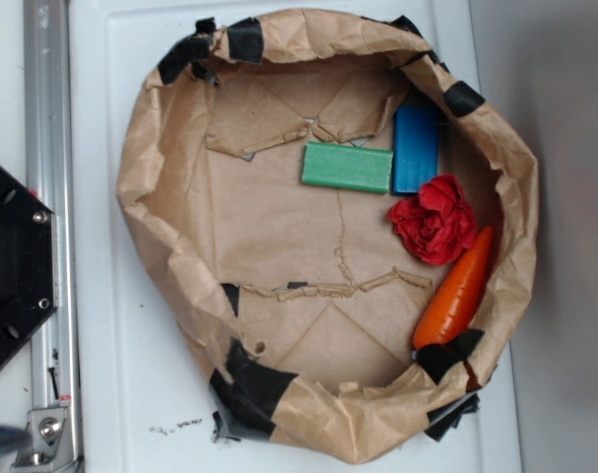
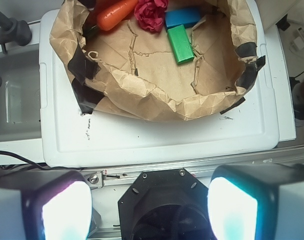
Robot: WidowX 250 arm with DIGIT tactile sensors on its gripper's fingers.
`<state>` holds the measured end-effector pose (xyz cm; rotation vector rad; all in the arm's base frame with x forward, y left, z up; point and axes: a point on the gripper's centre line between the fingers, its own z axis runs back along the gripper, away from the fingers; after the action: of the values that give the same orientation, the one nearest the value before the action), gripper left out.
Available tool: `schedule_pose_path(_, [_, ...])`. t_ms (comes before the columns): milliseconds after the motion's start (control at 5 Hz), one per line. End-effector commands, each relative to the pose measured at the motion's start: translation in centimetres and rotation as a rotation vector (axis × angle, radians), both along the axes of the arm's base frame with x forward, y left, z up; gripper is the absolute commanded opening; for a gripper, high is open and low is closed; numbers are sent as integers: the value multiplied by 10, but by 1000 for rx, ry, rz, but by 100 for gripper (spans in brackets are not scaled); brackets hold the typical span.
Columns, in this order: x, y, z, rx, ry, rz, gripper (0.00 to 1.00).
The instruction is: Grab the red paper.
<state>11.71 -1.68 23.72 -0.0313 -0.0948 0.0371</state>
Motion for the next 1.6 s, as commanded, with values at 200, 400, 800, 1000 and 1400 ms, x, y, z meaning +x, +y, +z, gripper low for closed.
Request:
schedule_pose_path(200, [39, 16, -27, -76, -248, -75, 100])
schedule_pose_path(400, [84, 20, -49, 2, -356, -218, 100])
schedule_pose_path(800, [162, 39, -76, -3, -469, -264, 100])
schedule_pose_path(1000, [162, 39, -76, -3, -469, -264, 100])
schedule_pose_path(1400, [162, 39, -76, -3, -469, -264, 100])
